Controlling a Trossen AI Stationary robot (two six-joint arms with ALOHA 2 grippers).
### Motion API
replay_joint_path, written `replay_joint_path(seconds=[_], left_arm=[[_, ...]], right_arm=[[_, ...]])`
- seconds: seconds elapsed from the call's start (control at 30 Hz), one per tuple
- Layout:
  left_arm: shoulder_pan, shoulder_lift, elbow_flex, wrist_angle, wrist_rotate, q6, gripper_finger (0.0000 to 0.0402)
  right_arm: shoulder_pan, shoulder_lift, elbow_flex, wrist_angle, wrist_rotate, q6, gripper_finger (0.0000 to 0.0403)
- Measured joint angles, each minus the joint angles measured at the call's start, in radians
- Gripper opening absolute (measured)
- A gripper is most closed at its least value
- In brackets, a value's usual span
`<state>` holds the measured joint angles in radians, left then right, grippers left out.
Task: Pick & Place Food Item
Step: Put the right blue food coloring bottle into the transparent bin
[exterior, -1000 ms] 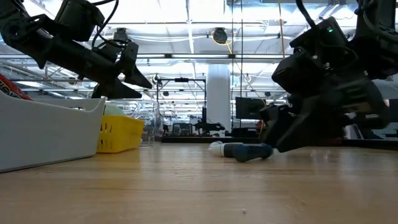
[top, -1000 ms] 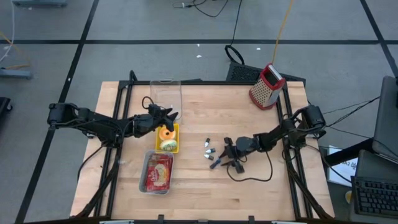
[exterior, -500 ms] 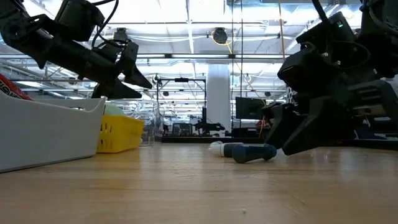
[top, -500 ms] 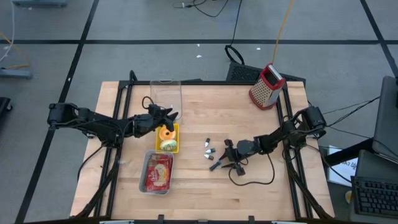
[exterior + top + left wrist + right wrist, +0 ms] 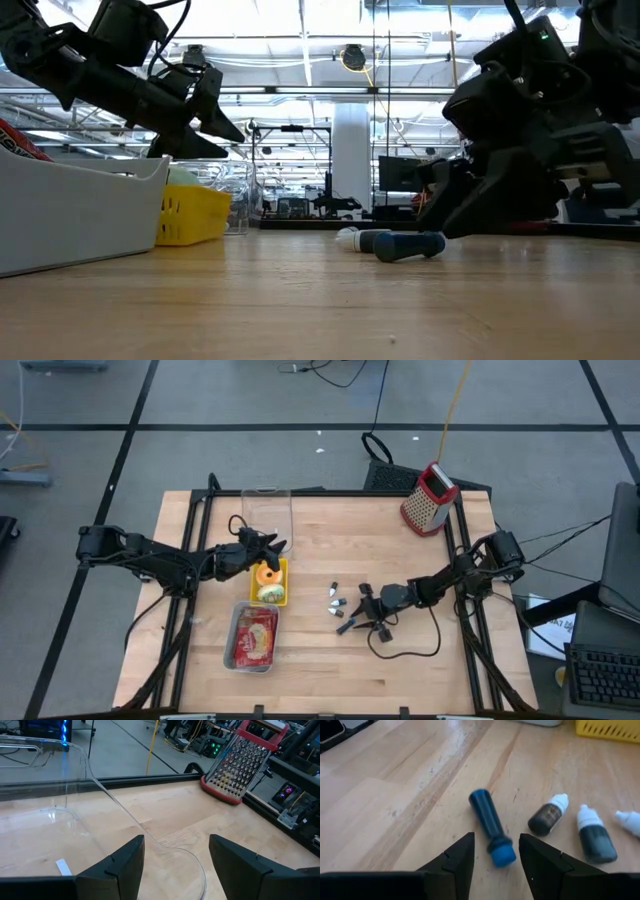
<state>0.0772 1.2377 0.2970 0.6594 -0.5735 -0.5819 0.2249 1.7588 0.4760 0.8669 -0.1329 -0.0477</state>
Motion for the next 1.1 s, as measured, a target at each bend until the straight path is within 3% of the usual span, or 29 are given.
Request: replay_joint_path(seconds=[0.33, 0.73, 1.1], left_arm=[[0.000, 0.000, 0.000, 0.000, 0.000, -0.003, 0.0225], [0.000, 0.000, 0.000, 0.000, 0.000, -0.003, 0.0225], [0.000, 0.000, -0.001, -0.005, 0.000, -0.003, 0.0225]], right_arm=[[0.000, 0.000, 0.009, -0.003, 0.002, -0.029, 0.0171], [0.000, 0.095, 0.036, 0.063, 0.002, -0.047, 0.0164], [0.000, 0.093, 0.036, 0.032, -0.006, -0.046, 0.0103]])
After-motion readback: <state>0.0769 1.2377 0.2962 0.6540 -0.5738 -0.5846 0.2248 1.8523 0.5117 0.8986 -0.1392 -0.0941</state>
